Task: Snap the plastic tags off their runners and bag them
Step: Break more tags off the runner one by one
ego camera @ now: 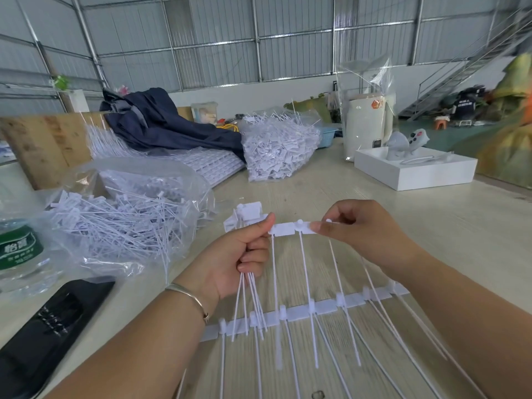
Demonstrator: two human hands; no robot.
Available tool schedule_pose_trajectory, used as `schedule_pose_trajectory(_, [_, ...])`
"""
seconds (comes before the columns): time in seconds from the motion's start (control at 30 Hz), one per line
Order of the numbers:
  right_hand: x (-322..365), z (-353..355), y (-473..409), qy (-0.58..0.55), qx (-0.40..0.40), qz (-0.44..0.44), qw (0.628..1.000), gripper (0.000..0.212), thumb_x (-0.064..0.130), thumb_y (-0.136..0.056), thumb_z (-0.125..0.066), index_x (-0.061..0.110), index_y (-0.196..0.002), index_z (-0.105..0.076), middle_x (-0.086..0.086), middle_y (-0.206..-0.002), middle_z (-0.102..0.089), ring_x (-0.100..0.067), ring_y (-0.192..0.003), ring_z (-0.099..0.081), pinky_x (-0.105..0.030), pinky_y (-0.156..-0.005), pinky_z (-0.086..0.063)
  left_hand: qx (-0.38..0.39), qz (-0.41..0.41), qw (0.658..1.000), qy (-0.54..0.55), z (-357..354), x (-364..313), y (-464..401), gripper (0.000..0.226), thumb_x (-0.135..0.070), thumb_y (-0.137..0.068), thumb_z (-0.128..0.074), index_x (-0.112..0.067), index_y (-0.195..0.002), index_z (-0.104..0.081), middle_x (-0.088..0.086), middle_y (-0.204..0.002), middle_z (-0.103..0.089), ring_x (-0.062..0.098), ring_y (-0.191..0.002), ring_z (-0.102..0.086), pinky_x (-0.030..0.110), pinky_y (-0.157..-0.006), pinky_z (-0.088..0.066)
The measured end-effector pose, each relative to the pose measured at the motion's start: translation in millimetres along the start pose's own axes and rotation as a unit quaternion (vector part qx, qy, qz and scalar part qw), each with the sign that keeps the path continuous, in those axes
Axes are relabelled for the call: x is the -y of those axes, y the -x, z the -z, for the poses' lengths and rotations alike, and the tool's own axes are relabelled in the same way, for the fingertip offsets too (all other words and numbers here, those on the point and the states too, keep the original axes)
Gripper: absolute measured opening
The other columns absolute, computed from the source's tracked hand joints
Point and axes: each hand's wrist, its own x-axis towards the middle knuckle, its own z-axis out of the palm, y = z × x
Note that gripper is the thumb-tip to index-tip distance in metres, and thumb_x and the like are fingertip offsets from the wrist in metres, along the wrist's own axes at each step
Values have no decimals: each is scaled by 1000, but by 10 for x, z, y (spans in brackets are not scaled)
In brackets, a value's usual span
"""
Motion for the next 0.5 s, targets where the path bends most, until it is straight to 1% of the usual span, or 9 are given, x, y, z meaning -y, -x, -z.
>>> schedule_pose_trajectory(0.07, [5,3,-1,-39,1,3,999,26,26,-78,-80,4,-74,-67,18,-48,-44,2,-45,-39,-5,-47,-30,3,-2,1000,-11,-5,5,4,28,-33,-64,-79,-23,-52,-56,-9,-54,-25,2,-36,-21,14,-30,-14])
schedule_pose_trajectory(0.13, [26,8,10,-61,6,8,998,24,24,-78,-79,4,-73,-66,18,-48,-42,2,-44,-38,-5,-47,-29,9,-8,1000,-3,-16,1,16,28,-34,-64,-79,-22,-52,-56,-9,-54,-26,2,-36,-22,13,-31,-14])
schedule_pose_trajectory(0.23, [87,8,47,-87,39,15,995,24,30,-78,-76,10,-71,-65,16,-54,-45,1,-51,-39,-7,-52,-31,52,-26,998,33,-36,1,42,28,-32,-71,-76,-21,-55,-56,-10,-53,-28,2,-36,-23,13,-33,-13])
schedule_pose_trajectory(0.3, [118,-19,75,-127,82,14,988,33,38,-71,-74,6,-76,-65,2,-64,-50,-6,-60,-42,-11,-60,-35,107,-25,993,50,-86,34,57,28,-32,-80,-69,-20,-59,-57,-11,-52,-29,1,-36,-25,13,-34,-14])
schedule_pose_trajectory(0.33, [126,-47,93,-148,110,16,983,41,39,-69,-72,0,-81,-64,-6,-69,-49,-12,-64,-42,-17,-64,-36,135,-20,989,55,-125,62,63,27,-33,-81,-67,-19,-61,-57,-11,-52,-30,1,-35,-26,13,-34,-14])
schedule_pose_trajectory(0.37, [134,-77,112,-165,140,16,976,48,37,-71,-71,-7,-85,-60,-10,-71,-47,-16,-65,-40,-23,-66,-34,159,-15,985,60,-171,88,64,26,-35,-80,-68,-18,-63,-57,-11,-51,-31,1,-35,-27,13,-34,-14])
schedule_pose_trajectory(0.4, [142,-105,126,-180,163,16,970,50,36,-74,-70,-10,-88,-57,-10,-69,-45,-16,-64,-37,-28,-65,-30,174,-14,983,63,-208,102,62,27,-37,-76,-70,-18,-65,-55,-10,-51,-31,1,-35,-27,13,-33,-15])
schedule_pose_trajectory(0.43, [151,-124,134,-189,175,17,966,49,35,-76,-70,-10,-88,-56,-7,-65,-44,-13,-62,-36,-29,-63,-28,181,-20,982,57,-230,100,62,29,-39,-73,-72,-18,-65,-53,-10,-50,-30,1,-34,-26,13,-32,-16])
schedule_pose_trajectory(0.5, [158,-129,121,-186,171,18,967,51,41,-75,-72,-6,-88,-59,2,-59,-44,-9,-57,-36,-25,-59,-28,195,-35,979,43,-238,60,60,33,-43,-75,-69,-18,-62,-52,-10,-51,-28,2,-36,-22,13,-31,-18])
